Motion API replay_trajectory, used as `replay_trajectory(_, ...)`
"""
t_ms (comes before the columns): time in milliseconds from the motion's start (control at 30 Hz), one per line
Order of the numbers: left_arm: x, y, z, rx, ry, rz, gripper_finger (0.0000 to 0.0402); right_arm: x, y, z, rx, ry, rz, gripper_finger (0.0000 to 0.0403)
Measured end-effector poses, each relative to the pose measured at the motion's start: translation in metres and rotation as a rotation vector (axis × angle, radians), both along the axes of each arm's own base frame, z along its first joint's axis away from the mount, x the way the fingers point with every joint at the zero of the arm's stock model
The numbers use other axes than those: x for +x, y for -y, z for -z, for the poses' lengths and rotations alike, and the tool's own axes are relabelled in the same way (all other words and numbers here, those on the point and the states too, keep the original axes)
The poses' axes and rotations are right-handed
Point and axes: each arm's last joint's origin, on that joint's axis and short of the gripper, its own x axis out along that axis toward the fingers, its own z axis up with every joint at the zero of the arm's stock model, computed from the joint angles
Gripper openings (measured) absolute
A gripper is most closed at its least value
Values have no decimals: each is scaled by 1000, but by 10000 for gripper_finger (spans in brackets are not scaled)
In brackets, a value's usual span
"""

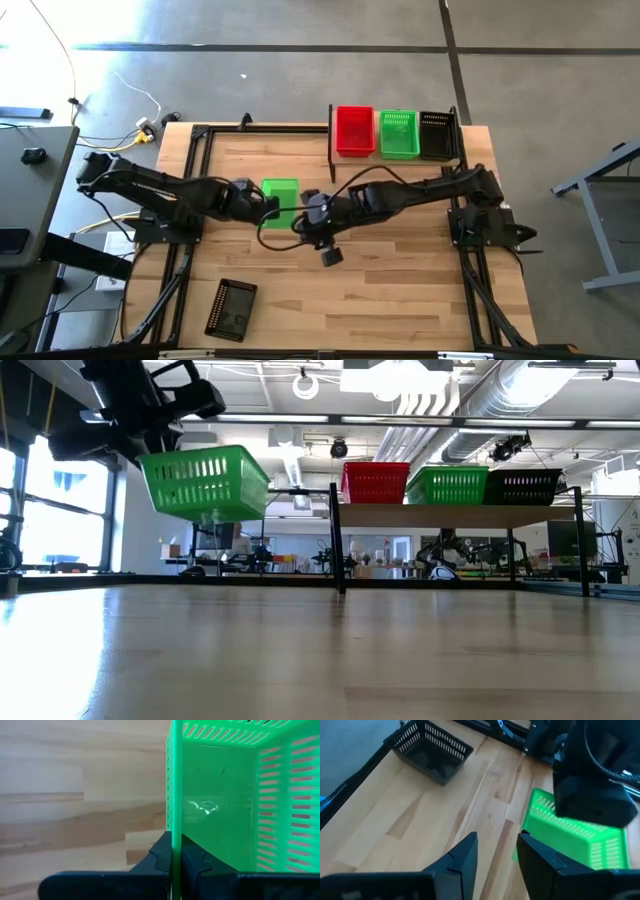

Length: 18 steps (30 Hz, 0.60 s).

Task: Stack baskets on shelf by color
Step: Stack the green bin on top of the green bin

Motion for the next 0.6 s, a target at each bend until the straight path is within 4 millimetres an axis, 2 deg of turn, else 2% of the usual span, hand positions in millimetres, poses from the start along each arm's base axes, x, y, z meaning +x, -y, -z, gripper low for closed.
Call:
replay_trajectory(267,8,8,7,-21,4,-6,0,16,-3,24,-9,-32,-2,124)
replay_trajectory(600,15,8,4,-11,78,25,0,28,0,47,-78,-65,35,124)
